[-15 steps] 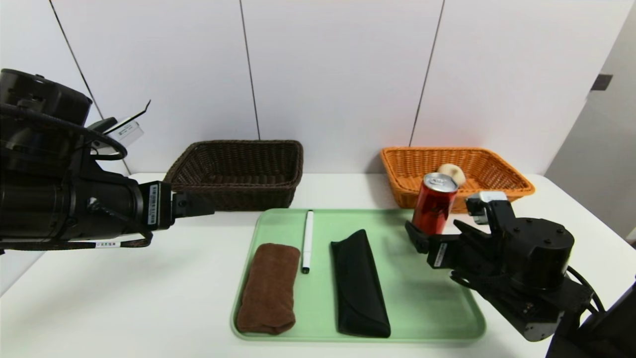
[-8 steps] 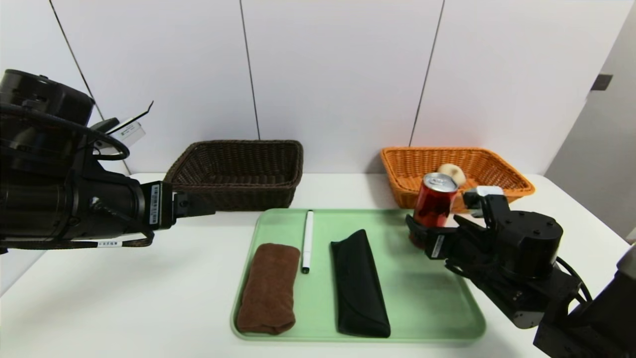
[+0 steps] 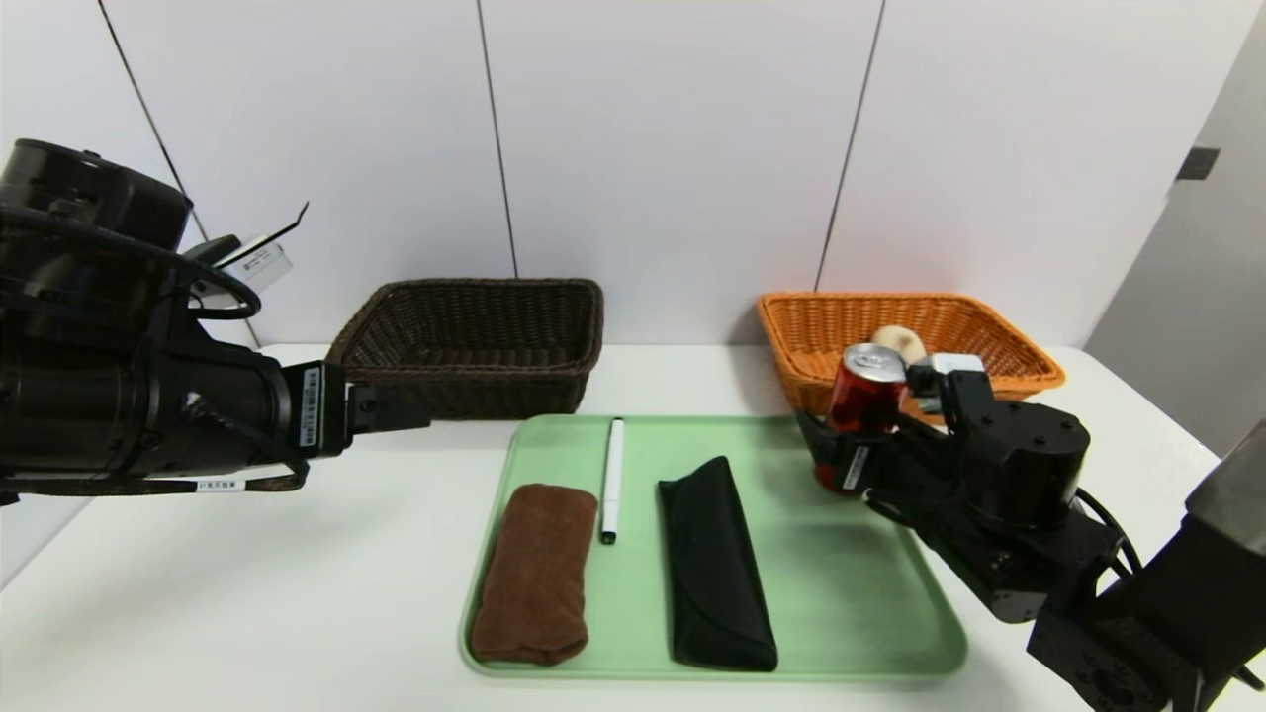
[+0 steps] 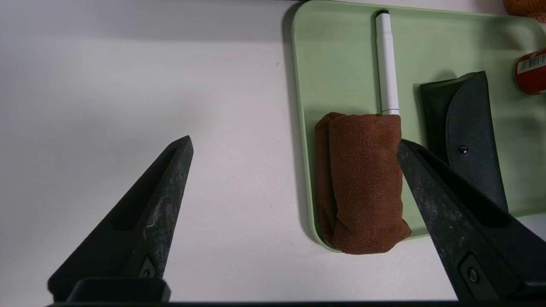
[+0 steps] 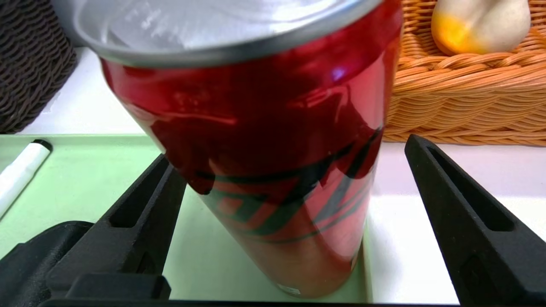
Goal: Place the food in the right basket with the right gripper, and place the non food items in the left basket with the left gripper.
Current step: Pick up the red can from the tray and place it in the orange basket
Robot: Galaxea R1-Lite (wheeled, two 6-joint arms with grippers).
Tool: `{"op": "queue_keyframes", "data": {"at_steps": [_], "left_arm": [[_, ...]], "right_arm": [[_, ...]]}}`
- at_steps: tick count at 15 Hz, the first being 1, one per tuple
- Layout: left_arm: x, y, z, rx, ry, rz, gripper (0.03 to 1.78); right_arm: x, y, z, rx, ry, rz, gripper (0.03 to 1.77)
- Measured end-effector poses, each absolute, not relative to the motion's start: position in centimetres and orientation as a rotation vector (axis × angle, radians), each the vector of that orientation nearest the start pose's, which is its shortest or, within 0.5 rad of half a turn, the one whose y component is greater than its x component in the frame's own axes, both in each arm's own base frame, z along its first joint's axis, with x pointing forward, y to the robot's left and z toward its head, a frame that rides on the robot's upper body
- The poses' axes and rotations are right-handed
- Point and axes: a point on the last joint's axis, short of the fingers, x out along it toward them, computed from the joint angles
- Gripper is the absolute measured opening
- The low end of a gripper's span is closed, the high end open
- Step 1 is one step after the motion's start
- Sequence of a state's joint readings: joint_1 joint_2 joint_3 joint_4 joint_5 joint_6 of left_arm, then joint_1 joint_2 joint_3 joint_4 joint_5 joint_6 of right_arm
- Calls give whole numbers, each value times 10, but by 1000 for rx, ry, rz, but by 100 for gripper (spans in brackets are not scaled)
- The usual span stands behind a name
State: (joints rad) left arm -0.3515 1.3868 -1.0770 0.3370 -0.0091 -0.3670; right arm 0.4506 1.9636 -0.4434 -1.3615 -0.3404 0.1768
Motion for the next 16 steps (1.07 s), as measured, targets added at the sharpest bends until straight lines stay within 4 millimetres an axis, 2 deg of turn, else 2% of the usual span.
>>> {"op": "queue_keyframes", "data": {"at_steps": [3,8,10,16], "left_arm": [[204,-75,251,-239,700,-224,169],[204,-75,250,-239,701,-224,169],[204,-75,250,-239,701,-224,169],[205,-75,249,-238,704,-223,169]], "right_arm": [[274,124,88,113,161,97,170],[277,126,87,113,160,100,100],[279,127,87,117,157,105,95],[276,131,89,120,152,122,94]]}}
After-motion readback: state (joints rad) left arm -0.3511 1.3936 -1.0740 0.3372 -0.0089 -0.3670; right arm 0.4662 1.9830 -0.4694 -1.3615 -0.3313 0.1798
